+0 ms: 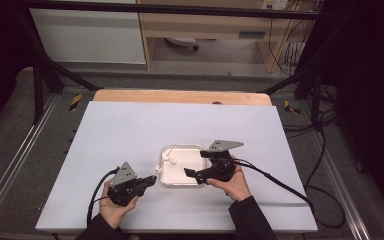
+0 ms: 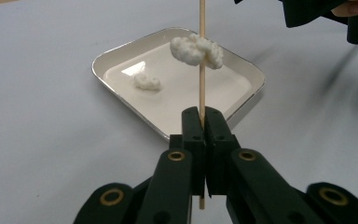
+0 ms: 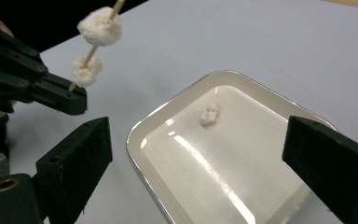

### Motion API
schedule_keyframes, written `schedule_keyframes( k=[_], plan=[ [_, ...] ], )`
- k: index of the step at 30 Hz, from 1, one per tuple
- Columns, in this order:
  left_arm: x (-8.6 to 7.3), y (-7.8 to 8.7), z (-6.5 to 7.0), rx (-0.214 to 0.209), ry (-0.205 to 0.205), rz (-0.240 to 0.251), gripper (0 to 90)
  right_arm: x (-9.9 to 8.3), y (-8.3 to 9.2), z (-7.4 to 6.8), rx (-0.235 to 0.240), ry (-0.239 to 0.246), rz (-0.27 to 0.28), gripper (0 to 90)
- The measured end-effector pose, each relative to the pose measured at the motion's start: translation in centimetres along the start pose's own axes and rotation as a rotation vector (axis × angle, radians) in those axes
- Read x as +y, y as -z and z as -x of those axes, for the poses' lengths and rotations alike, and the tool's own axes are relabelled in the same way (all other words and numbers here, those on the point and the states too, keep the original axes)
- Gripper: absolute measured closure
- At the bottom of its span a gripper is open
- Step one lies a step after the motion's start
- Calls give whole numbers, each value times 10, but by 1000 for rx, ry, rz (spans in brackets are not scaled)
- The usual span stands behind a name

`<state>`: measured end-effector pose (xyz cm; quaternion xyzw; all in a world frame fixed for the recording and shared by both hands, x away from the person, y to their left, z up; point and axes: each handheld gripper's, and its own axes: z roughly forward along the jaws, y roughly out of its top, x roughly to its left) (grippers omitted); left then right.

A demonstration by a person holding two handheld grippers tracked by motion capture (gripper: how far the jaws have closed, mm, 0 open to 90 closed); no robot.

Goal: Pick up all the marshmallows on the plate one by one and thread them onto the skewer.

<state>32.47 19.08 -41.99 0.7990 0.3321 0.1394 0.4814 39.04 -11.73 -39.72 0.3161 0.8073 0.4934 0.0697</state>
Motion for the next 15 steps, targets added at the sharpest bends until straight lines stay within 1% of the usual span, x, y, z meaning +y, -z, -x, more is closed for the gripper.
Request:
schedule_keyframes(
  k=[1, 3, 7, 9, 12, 15],
  plan=[
    [0, 2, -1, 2, 2, -2, 886, 0, 1, 1, -15, 10, -6, 78],
    [-1, 6, -5, 11, 4, -4, 886, 1, 2, 1, -30, 20, -11, 78],
    [-5, 17, -15, 25, 21, 5, 886, 4, 0, 4, -57, 13, -4, 76],
    [-6, 21, -18, 29, 26, 2, 885, 6, -4, 5, -72, 12, -17, 69],
    [-9, 25, -24, 33, 33, -6, 885, 11, -14, 4, -95, 26, -50, 61],
    [-11, 25, -28, 30, 46, -15, 886, 16, -28, 2, -99, 29, -65, 63]
  ],
)
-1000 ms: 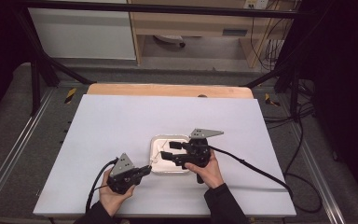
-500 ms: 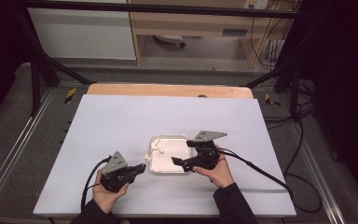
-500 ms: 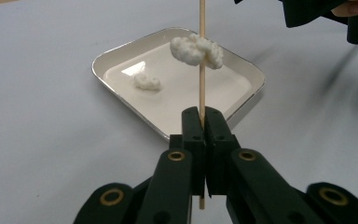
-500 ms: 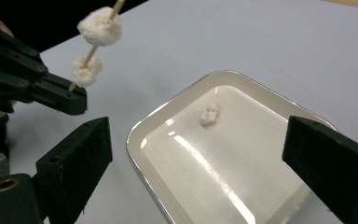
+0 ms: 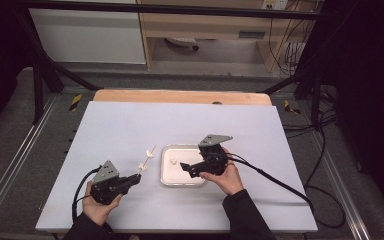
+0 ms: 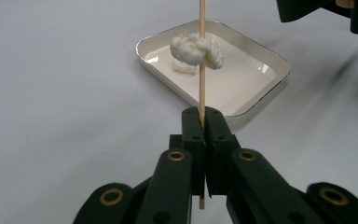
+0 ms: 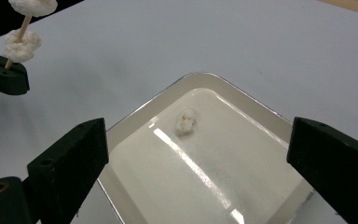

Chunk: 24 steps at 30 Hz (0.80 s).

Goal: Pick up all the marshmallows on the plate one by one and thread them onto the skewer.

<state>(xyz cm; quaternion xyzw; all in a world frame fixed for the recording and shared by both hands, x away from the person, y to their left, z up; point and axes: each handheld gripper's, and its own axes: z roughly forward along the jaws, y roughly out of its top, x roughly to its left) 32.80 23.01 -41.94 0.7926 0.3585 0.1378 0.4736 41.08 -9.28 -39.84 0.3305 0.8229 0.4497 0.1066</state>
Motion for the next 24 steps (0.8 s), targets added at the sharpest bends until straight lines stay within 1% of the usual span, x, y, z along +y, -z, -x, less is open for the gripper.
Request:
schedule_keyframes(
  k=[3, 4, 6, 7, 10, 11, 13, 14, 15, 16, 18, 21, 24],
  plan=[
    [-1, 0, -2, 2, 6, -6, 885, 4, -14, -3, -11, 19, -30, 76],
    [-2, -1, -3, 2, 5, -6, 885, 6, -20, -4, -18, 36, -41, 91],
    [-2, -1, -3, 4, 6, -7, 886, 8, -30, -6, -17, 45, -60, 120],
    [-2, -1, -3, 4, 7, -7, 886, 9, -35, -6, -14, 47, -60, 149],
    [-2, -2, -3, 3, 9, -5, 885, 12, -46, -6, -11, 47, -63, 202],
    [-2, -2, -4, 3, 8, -5, 886, 12, -51, -7, -10, 49, -66, 233],
    [-2, -2, -4, 4, 10, -5, 885, 12, -57, -5, -6, 38, -56, 276],
    [-2, -2, -4, 3, 10, -5, 885, 11, -60, -4, -5, 34, -64, 303],
    [-2, -2, -4, 3, 10, -5, 886, 11, -62, -4, -10, 40, -72, 325],
    [-2, -2, -4, 2, 10, -5, 886, 10, -66, -4, -18, 61, -93, 344],
    [-2, -3, -4, 0, 8, -5, 885, 9, -72, -6, -18, 88, -124, 383],
    [-2, -3, -3, -2, 4, -10, 886, 6, -79, -8, -24, 110, -148, 453],
    [-3, -4, -2, -3, 5, -11, 886, 2, -83, -7, -28, 128, -169, 534]
  ],
)
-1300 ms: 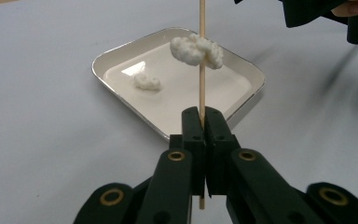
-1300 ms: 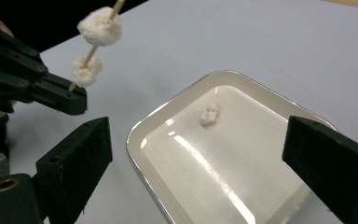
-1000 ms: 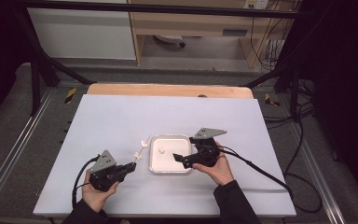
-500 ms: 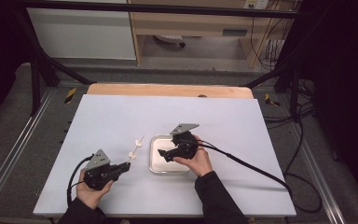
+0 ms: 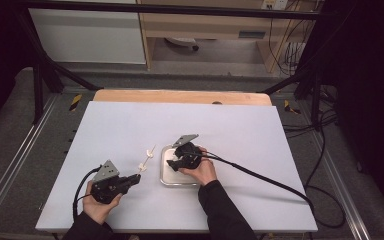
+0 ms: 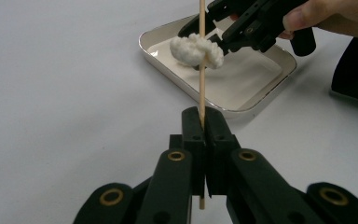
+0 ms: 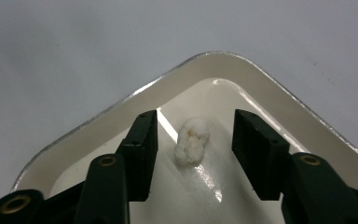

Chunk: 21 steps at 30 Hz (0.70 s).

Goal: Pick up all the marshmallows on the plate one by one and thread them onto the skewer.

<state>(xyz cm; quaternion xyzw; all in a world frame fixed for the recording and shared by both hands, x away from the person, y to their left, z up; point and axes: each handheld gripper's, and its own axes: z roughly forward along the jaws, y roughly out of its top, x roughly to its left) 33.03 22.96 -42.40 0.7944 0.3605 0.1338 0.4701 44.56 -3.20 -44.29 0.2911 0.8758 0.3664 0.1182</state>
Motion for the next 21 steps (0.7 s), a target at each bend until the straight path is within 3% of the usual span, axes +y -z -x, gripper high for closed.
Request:
schedule_keyframes(
  k=[5, 10, 16, 21],
  plan=[
    [0, 0, 1, 1, -3, 0, 885, -2, -2, 0, 6, 25, -13, 639],
    [0, -1, 2, 1, -6, 1, 885, -3, -3, 0, 0, -2, 0, 756],
    [0, -1, 4, -7, -15, 7, 886, -2, 4, 1, 7, -23, 9, 786],
    [1, -1, 7, -11, -18, 11, 886, 1, 26, 1, 48, -49, 62, 791]
  ],
)
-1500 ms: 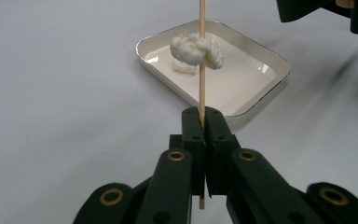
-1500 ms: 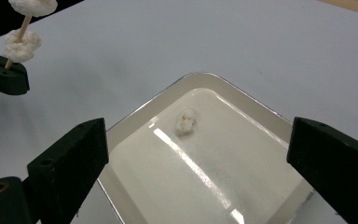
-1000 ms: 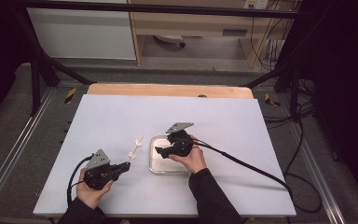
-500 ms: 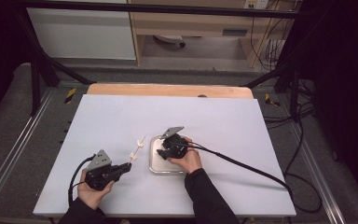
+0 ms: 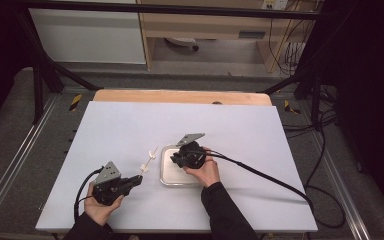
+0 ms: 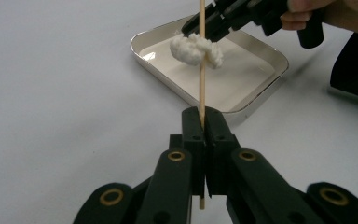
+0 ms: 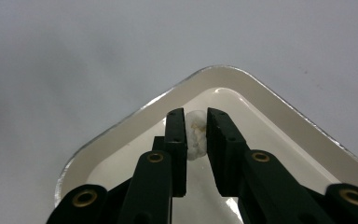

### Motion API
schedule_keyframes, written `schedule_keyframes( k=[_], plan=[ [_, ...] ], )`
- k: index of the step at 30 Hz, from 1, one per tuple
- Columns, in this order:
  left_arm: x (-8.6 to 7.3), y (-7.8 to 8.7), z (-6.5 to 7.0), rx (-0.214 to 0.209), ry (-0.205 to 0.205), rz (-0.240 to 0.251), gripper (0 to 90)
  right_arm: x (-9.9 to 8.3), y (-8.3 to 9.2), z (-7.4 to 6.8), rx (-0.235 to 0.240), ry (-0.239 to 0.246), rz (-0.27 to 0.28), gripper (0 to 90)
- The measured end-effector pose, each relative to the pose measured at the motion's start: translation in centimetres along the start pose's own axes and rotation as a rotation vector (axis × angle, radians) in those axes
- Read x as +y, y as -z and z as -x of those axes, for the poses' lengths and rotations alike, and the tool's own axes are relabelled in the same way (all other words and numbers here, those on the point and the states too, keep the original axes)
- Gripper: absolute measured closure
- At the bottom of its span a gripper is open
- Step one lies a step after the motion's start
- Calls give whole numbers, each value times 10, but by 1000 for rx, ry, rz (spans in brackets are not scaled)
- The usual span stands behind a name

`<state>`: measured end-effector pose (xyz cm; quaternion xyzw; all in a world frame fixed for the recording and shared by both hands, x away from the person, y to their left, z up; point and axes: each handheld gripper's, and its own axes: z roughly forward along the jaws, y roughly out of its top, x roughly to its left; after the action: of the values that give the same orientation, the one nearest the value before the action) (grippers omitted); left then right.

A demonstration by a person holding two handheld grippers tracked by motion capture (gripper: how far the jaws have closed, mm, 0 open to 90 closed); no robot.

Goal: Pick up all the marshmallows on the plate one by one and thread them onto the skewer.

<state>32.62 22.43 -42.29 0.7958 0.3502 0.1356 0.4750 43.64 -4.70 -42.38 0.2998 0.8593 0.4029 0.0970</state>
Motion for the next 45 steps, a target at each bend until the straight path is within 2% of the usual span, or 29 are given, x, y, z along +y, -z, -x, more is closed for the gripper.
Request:
schedule_keyframes(
  k=[6, 15, 21, 24, 27, 31, 37, 42, 45],
  plan=[
    [1, -3, 5, -9, -12, -2, 886, -2, 30, 4, 76, -49, 76, 793],
    [2, -9, 14, -26, -37, -10, 886, -7, 70, 5, 128, -71, 166, 789],
    [3, -11, 20, -38, -53, -3, 885, -4, 93, 4, 177, -103, 260, 783],
    [3, -12, 22, -42, -60, -4, 886, 0, 101, 4, 217, -139, 320, 782],
    [4, -13, 24, -44, -65, -4, 886, 4, 105, 4, 238, -161, 356, 769],
    [4, -14, 26, -50, -71, -6, 886, 8, 102, 1, 267, -168, 362, 773],
    [3, -17, 30, -59, -87, -15, 886, 9, 93, 0, 261, -166, 345, 817],
    [3, -18, 31, -61, -89, -14, 885, 11, 92, 2, 264, -182, 365, 823],
    [4, -17, 32, -60, -92, -8, 886, 11, 91, 1, 283, -193, 371, 823]
  ],
)
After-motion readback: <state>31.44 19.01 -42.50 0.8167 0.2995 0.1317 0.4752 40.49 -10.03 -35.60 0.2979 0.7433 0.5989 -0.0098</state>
